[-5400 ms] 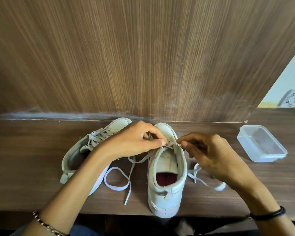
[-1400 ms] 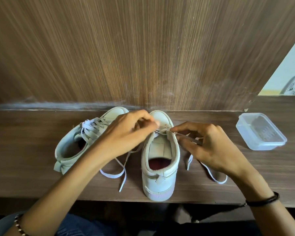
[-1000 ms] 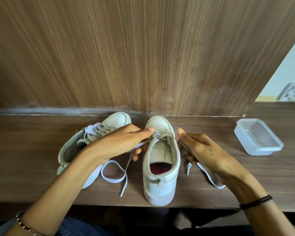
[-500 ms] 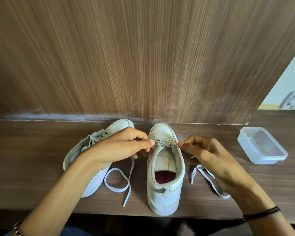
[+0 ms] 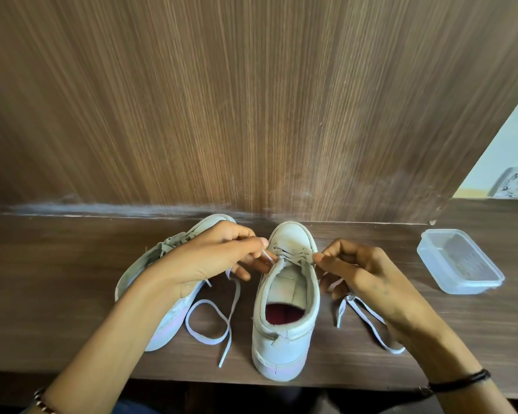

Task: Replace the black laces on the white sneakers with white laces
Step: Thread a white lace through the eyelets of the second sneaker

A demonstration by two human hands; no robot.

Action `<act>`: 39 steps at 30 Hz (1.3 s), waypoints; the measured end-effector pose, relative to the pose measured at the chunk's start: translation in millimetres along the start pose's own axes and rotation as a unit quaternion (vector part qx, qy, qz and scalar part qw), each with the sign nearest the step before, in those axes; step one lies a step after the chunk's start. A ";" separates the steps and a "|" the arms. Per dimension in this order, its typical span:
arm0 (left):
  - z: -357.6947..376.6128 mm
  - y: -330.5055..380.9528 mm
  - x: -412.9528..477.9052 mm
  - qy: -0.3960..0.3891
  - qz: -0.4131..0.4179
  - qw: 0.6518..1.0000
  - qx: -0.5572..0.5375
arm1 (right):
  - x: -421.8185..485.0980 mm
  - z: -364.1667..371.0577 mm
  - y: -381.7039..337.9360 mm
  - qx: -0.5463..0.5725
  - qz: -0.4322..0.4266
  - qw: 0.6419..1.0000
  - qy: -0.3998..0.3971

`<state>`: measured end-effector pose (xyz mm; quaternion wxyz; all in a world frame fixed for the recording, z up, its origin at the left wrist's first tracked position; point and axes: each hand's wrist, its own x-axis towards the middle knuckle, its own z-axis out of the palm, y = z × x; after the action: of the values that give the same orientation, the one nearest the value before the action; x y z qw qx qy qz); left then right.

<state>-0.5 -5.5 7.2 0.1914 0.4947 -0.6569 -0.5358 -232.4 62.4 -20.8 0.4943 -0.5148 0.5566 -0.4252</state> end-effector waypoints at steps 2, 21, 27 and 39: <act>2.3 2.0 1.3 0.004 -0.002 1.000 -0.021 | -0.1 1.6 -1.9 -0.016 -0.002 1.000 0.009; 37.6 34.5 10.0 0.030 0.137 0.990 0.010 | -9.3 -31.0 -35.3 0.147 -0.074 0.985 0.059; 53.8 45.9 8.1 -0.048 0.177 0.982 0.032 | -6.7 -15.8 -25.5 0.045 -0.054 0.998 0.001; 31.8 14.4 43.6 0.235 0.080 0.968 -0.041 | -10.4 -40.6 -31.7 0.153 -0.070 0.972 0.166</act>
<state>-50.8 -27.4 -3.3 0.4025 0.5438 -0.6091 -0.4138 -267.9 67.9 17.6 0.4368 -0.3930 0.5220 -0.6184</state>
